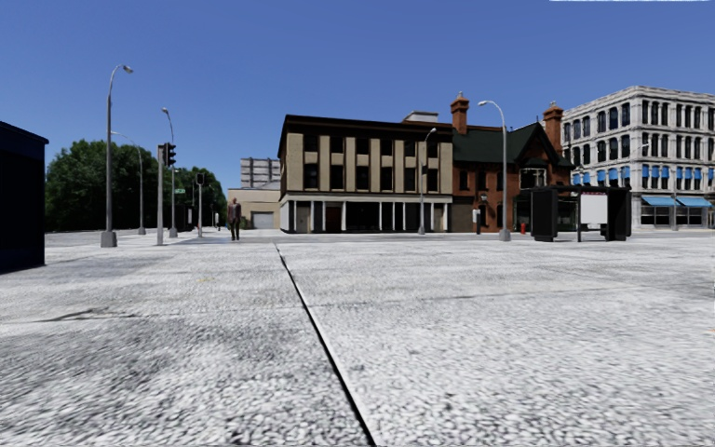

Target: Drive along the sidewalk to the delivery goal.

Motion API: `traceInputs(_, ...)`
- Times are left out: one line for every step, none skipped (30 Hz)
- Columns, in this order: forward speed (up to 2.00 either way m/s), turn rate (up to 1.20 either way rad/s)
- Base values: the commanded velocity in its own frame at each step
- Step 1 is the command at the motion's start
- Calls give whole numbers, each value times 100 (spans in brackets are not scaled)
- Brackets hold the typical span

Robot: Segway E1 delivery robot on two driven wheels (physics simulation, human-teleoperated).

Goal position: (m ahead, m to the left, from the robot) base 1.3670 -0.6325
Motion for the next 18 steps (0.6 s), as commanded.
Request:
traceInputs(79, -25)
traceInputs(77, -25)
traceInputs(77, -25)
traceInputs(74, -25)
traceInputs(72, -25)
traceInputs(72, -25)
traceInputs(72, -25)
traceInputs(72, -25)
traceInputs(72, -25)
traceInputs(72, -25)
traceInputs(72, -25)
traceInputs(72, -25)
traceInputs(72, -25)
traceInputs(72, -25)
traceInputs(72, -25)
traceInputs(72, -25)
traceInputs(72, -25)
traceInputs(72, -25)
